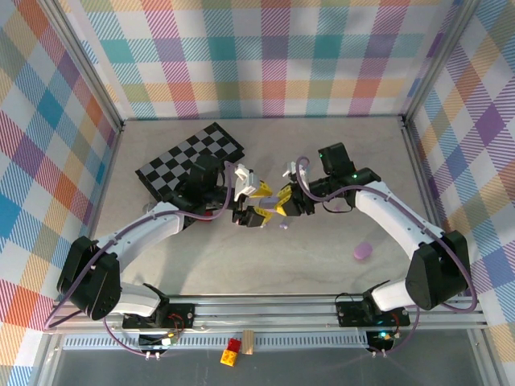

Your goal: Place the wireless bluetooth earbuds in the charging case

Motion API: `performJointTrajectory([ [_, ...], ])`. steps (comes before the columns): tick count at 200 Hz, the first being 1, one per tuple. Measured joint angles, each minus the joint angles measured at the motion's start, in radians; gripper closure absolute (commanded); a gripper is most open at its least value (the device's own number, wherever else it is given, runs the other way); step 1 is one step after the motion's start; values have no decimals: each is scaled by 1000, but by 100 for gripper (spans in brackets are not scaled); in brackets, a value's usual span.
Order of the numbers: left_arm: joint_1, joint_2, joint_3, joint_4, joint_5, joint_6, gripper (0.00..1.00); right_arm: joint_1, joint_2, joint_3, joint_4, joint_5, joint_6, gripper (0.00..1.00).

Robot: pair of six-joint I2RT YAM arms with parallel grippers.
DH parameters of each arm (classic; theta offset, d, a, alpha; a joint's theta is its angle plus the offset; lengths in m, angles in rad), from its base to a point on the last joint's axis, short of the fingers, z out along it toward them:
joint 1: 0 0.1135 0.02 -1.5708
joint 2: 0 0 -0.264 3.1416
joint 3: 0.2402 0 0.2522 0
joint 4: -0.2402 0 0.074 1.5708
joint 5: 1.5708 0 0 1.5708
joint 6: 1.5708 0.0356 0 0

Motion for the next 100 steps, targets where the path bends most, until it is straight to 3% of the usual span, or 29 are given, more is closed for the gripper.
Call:
performJointTrajectory([
  [21,0,-28,-64,132,-48,-31,0,-66,0,-16,65,-46,112,86],
  [46,0,-51,-148,304,-111,-47,0,-119,0,-48,132,-81,262,85],
  [100,45,-30,-247,637,-179,-58,0,-127,10,-61,204,-218,602,88],
])
